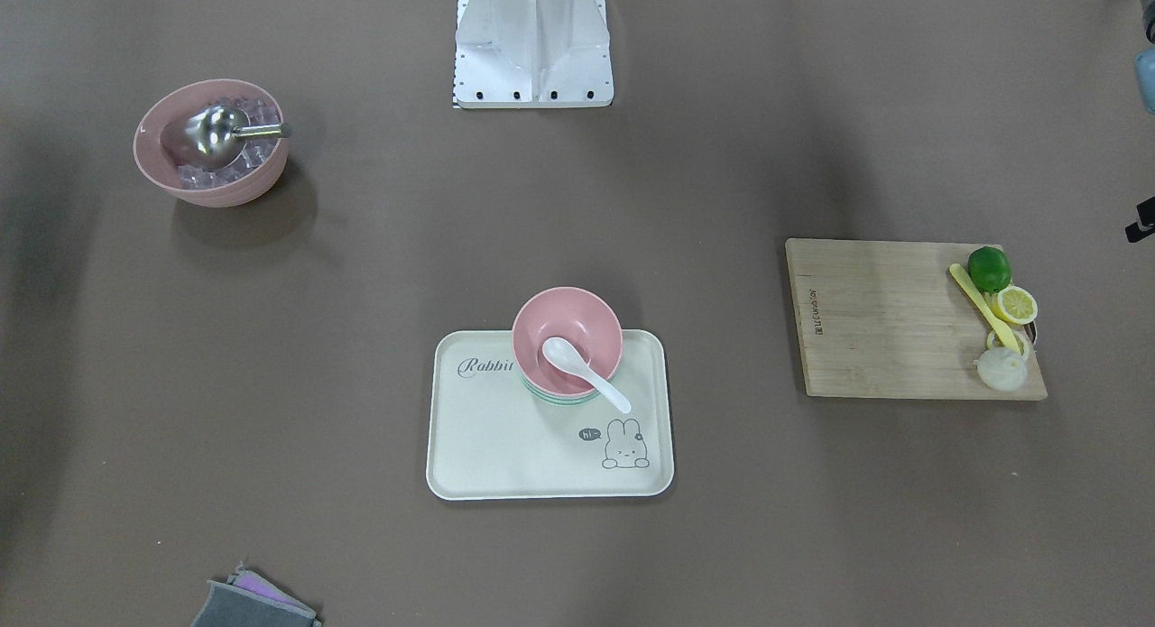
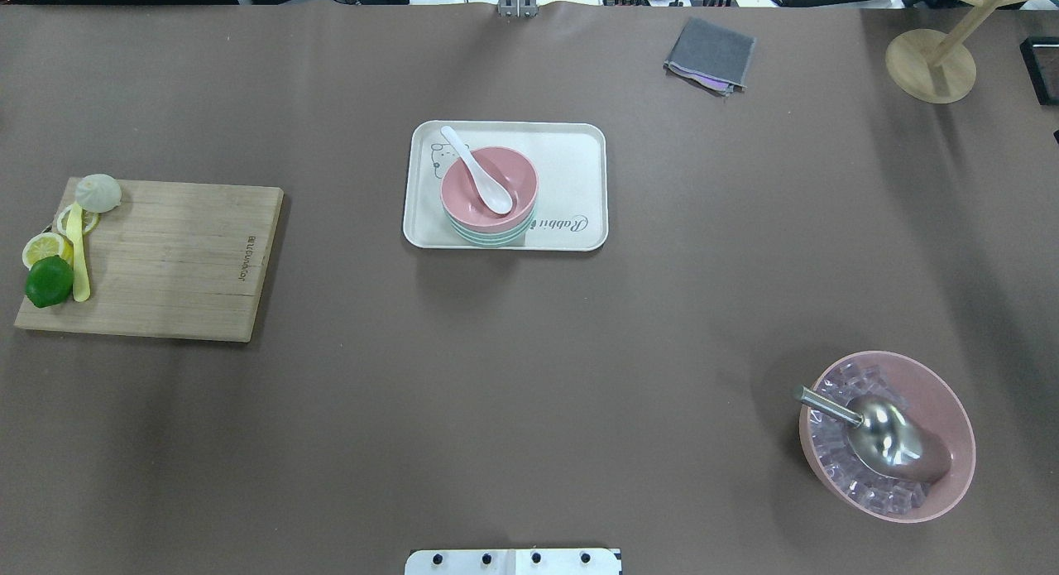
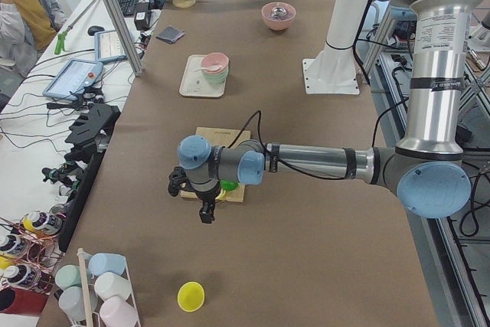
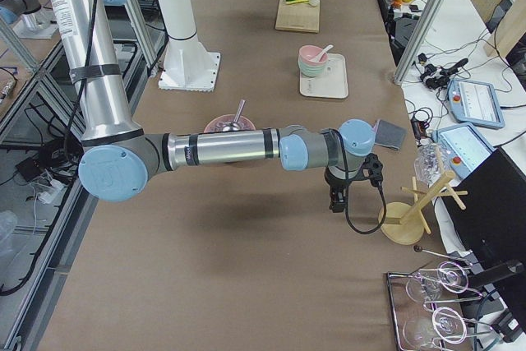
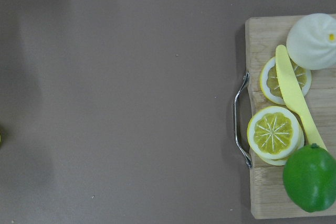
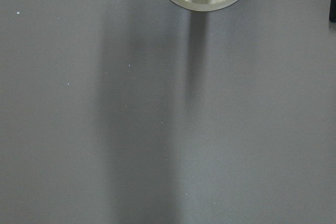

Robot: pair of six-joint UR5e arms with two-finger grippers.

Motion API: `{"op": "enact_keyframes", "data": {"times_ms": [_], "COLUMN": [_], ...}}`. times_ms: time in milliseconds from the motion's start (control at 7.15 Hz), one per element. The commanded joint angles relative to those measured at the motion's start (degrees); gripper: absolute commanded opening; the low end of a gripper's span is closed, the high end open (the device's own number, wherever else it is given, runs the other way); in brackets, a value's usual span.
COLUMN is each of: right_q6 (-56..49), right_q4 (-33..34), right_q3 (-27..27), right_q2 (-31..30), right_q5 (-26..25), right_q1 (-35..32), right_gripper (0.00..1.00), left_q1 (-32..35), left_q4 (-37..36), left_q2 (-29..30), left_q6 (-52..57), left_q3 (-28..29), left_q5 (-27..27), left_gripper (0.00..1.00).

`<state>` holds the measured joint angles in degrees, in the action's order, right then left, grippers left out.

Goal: Stack pink bowl on green and place spoon

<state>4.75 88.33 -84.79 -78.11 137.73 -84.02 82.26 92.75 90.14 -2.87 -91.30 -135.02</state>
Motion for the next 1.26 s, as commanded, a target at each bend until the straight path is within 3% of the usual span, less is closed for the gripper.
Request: {"op": "enact_keyframes", "data": {"times_ms": [0,419,699,1118], "right_q6": [0.00,-0.09,-1.40,-1.41], "right_q4": [0.00,-0.09,-0.17,-0.18], "right_q3": [-0.03,-0.29,0.06,0.15], "right_q2": [0.15,-0.20,-0.81,-0.82], "right_q5": [0.00,-2.80,-2.81,-2.90], "right_q1": [0.00,0.00,0.09,0.26], "right_gripper": [1.00,1.00,1.00,1.00], "left_q1": [0.00,0.00,0.09,0.09], "left_q4": [-0.12,-0.20,-0.29,-0.29], "left_q2": [-0.31,0.30,0.12,0.12], "left_q6": [-0.03,-0.03,-0.03,-0.03], "left_q3": [-0.02,-0.19,-0.37,-0.46], "left_q5": [-0.24,-0.33,-5.66,-5.78], "left_gripper": [0.99,0.99,0.99,0.99]}}
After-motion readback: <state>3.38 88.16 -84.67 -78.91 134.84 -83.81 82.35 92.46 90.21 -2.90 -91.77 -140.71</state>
